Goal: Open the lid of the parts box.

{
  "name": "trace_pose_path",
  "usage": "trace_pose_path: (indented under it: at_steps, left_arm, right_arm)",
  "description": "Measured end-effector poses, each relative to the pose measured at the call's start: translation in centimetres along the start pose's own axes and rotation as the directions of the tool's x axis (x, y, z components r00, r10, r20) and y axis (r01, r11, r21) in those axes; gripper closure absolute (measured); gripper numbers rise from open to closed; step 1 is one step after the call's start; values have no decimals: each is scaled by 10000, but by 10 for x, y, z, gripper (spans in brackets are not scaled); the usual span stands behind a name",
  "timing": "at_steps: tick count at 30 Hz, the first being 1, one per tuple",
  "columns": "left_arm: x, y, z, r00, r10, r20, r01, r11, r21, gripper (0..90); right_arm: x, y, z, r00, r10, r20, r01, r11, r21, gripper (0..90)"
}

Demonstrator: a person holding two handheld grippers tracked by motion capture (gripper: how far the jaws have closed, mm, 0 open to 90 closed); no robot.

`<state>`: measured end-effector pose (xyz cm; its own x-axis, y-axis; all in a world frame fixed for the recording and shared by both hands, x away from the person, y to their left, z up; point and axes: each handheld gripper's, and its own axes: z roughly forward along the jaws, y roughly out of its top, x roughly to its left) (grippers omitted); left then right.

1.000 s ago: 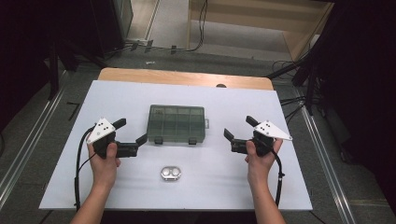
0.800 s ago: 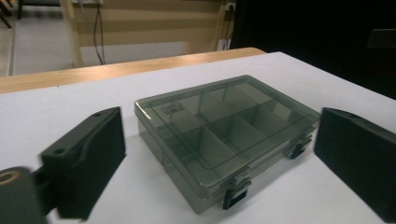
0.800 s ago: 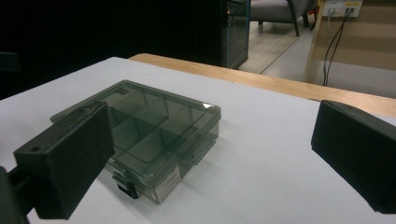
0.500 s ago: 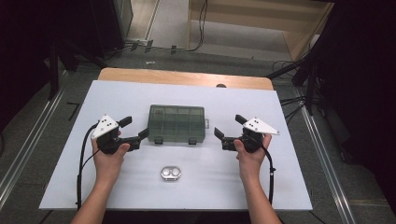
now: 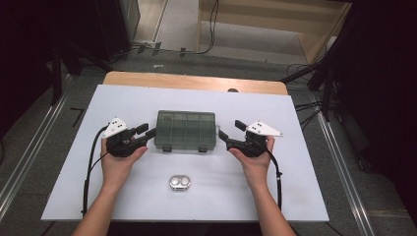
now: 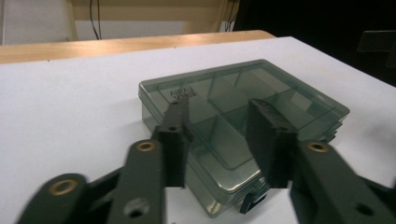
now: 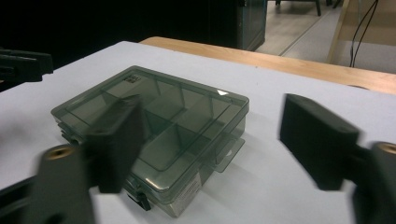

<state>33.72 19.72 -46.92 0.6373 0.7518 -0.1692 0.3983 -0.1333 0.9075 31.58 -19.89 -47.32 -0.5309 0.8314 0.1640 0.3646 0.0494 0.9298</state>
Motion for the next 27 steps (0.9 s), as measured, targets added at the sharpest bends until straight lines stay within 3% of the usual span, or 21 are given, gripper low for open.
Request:
trace_pose_path:
  at_steps: [1, 3, 4, 6, 7, 8, 9, 13, 17, 21, 27]
  left_arm:
    - [0, -2, 0, 9999, 4, 122, -4, 10000, -3, 707]
    - [1, -5, 1, 9994, 59, 328, -62, 9999, 105, 731]
    - [1, -6, 1, 9995, 150, 283, -154, 9998, 137, 795]
    - [0, -8, -3, 9997, 241, 69, -241, 9997, -84, 820]
    - [2, -9, -3, 9997, 225, 115, -225, 9997, -28, 869]
    - [3, -11, -3, 9997, 222, 80, -223, 9997, 121, 869]
    - [5, -14, -3, 9998, 179, 110, -182, 9992, 355, 885]
    - [8, -16, -3, 9994, 238, 264, -261, 9959, 868, 886]
    - [12, -19, -2, 9988, 280, 411, -344, 9854, 1665, 886]
    - [14, -22, 0, 9986, 161, 510, -260, 9796, 1993, 888]
    - [12, -24, 3, 9975, 331, 619, -468, 9706, 2360, 889]
  right_arm:
    - [1, -2, 2, 10000, -27, -32, 27, 10000, 53, 432]
    - [1, -3, 2, 9999, -88, -82, 88, 9999, 106, 470]
    - [0, -5, 3, 9993, -224, -294, 234, 9992, 319, 556]
    - [0, -6, 3, 9989, -239, -397, 257, 9986, 452, 587]
    - [-1, -8, 4, 9973, -292, -680, 347, 9961, 808, 656]
    - [-1, -8, 4, 9973, -292, -680, 347, 9961, 808, 656]
    - [-1, -11, 6, 9951, -313, -937, 423, 9921, 1183, 722]
    - [1, -15, 7, 9911, -598, -1186, 779, 9850, 1538, 829]
    - [1, -16, 7, 9894, -676, -1287, 902, 9798, 1787, 875]
    - [1, -18, 10, 9884, -741, -1327, 1017, 9712, 2154, 878]
    - [2, -23, 15, 9883, -932, -1206, 1226, 9563, 2656, 878]
